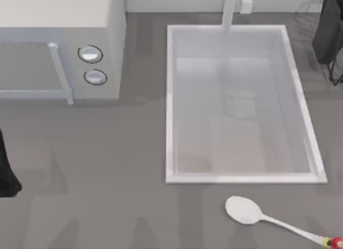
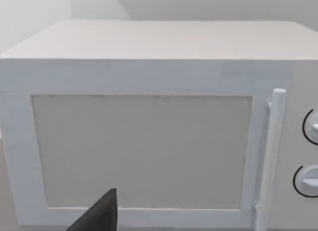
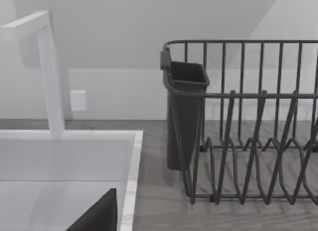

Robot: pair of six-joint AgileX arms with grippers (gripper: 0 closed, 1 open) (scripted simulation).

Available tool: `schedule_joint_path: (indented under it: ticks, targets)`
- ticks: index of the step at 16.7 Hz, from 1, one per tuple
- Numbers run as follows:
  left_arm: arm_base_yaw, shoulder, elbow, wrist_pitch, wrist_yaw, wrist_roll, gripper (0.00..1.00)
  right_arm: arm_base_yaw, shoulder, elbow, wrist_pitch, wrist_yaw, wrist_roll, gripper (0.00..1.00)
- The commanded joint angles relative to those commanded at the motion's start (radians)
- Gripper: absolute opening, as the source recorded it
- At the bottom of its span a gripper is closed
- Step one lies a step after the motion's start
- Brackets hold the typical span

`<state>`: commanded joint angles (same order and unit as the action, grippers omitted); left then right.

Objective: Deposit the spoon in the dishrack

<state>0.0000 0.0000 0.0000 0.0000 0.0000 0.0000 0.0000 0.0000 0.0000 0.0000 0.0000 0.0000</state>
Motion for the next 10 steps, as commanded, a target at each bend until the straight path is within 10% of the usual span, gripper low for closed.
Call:
schedule_joint_path:
  ticks: [10]
  targets:
    - [0.0, 0.0, 0.0, 0.0, 0.0, 0.0, 1.0, 0.168, 0.387, 0.28, -0.307, -0.002, -0.172, 1.0]
